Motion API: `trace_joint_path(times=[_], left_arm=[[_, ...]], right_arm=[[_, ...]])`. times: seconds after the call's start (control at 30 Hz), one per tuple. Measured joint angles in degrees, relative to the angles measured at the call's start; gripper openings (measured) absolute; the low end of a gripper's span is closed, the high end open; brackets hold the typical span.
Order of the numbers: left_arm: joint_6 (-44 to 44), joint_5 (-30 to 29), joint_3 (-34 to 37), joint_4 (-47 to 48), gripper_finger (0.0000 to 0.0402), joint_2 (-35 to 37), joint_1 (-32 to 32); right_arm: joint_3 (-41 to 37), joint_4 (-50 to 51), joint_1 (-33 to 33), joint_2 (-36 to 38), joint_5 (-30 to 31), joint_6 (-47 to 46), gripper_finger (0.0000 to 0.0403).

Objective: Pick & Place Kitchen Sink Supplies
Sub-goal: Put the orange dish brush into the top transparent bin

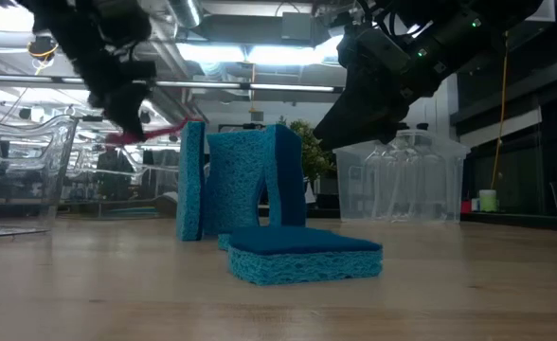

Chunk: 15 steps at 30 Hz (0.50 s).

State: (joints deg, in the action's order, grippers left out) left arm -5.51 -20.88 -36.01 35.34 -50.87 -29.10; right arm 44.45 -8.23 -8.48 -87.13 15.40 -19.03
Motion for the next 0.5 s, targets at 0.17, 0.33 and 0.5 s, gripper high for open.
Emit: trace_joint_path(times=[0.17,0.33,0.5], left_arm=[[-2.2,1.4,2.9,-0.3,0.0020,0.0,-2.7],[-1.9,1.5,2.9,-0.8,0.0036,0.0,-3.3],[-1.9,1.5,2.9,-0.8,0.0053,0.0,-3.3]], right_arm=[[0.0,0.0,0.0,0.0,0.0,0.0,0.0204],[0.0,0.0,0.0,0.0,0.0,0.0,0.0204],[0.0,0.0,0.0,0.0,0.0,0.0,0.0204]])
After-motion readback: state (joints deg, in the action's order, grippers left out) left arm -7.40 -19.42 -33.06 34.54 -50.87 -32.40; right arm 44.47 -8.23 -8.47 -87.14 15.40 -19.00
